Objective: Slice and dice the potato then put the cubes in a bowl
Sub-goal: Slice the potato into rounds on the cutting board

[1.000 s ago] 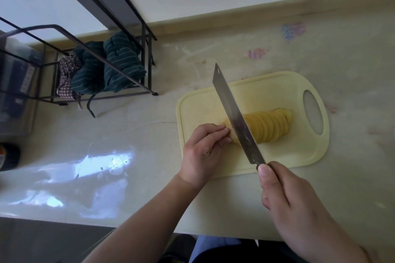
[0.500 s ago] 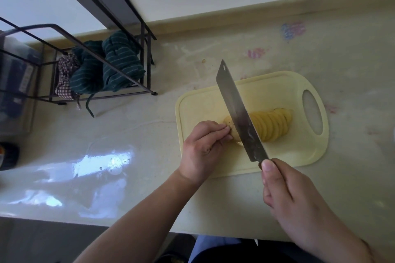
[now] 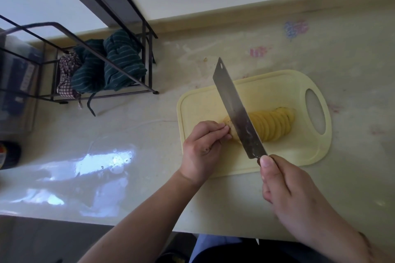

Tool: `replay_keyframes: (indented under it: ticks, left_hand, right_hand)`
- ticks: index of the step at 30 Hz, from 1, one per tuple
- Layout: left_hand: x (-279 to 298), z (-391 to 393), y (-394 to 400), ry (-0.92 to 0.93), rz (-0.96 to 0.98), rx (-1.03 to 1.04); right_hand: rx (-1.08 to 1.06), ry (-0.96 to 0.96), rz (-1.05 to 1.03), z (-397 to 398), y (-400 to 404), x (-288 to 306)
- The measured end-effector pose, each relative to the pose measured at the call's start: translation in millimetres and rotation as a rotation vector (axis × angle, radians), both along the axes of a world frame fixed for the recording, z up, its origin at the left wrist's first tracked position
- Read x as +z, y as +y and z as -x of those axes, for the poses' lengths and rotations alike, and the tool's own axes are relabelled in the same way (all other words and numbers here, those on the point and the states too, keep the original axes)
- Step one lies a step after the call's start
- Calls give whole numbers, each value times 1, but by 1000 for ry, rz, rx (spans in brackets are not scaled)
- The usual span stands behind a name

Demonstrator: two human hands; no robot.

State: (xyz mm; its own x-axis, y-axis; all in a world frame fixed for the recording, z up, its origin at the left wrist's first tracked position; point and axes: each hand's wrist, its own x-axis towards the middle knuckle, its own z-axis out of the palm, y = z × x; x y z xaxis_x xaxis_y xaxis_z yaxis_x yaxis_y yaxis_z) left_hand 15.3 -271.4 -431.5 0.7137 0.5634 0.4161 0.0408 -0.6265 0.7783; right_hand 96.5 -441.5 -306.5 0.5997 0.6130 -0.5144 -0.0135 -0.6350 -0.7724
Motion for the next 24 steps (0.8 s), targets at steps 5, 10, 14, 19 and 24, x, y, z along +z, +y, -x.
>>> replay_keyframes:
  ticks: [5,10,14,19,24]
  left_hand:
    - [0,0,1,2,-20,2]
    - [-1,4,4,30,-28,28]
    - [-1,8,3,40,-17,40]
    - [-4,11,4,35,-6,51]
    - [-4,13,0,27,-25,7]
  right_hand:
    - [-30,50,-15,-1,4,-8]
    - [-8,4,-33,2,12,-12]
    - [-21,-35,-40,7,21,-16]
    - [-16,-91,-51,15,28,-30]
    - [-28,-127,-32,16,33,-43]
